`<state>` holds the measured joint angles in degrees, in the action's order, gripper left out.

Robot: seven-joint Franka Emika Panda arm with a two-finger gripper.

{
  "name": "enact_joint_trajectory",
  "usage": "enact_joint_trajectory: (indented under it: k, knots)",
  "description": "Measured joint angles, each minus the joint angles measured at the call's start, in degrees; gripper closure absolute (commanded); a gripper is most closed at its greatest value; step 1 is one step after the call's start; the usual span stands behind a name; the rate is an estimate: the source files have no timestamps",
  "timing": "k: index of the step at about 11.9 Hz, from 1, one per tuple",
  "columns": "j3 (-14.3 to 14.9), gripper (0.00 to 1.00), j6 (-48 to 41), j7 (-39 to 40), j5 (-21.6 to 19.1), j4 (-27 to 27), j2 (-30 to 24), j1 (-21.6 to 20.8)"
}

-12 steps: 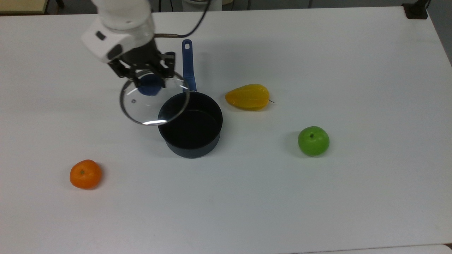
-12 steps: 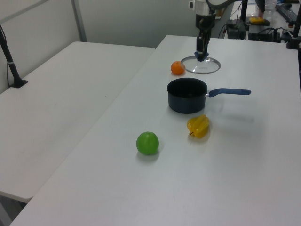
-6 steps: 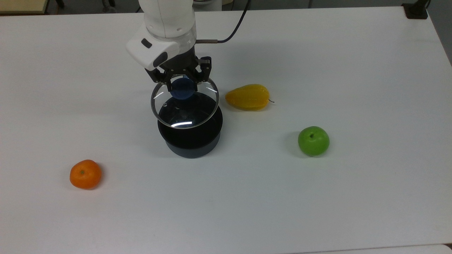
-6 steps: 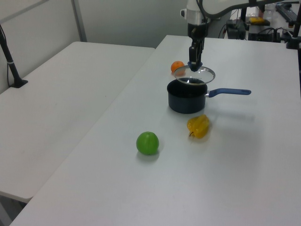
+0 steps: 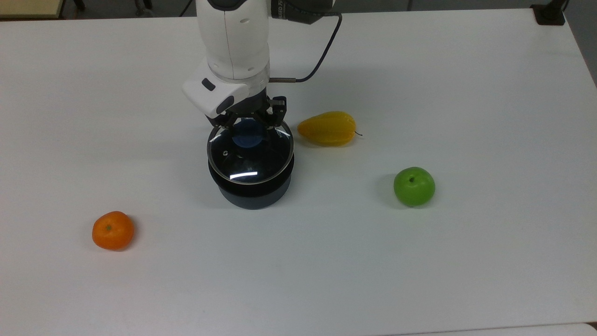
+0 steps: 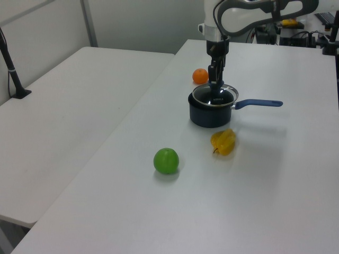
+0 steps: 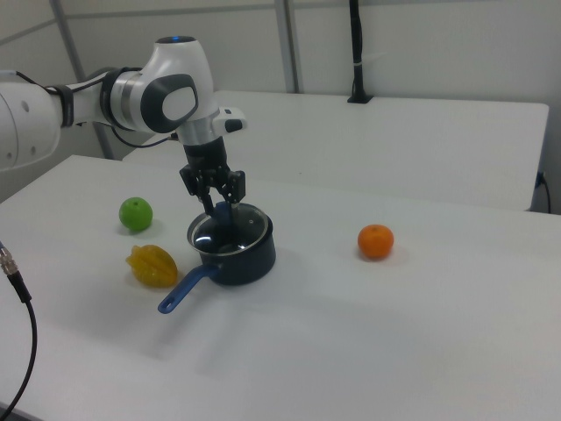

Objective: Close lid
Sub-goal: 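Lower the lid onto the saucepan rim and open the gripper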

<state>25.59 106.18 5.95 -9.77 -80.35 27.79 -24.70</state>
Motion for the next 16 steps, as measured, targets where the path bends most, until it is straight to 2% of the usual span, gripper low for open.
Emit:
enact_joint_trajectory:
  k: [16]
  knots:
    - [-0.26,0.66,1.32,-0.95,0.01,1.54,2.19,0.29]
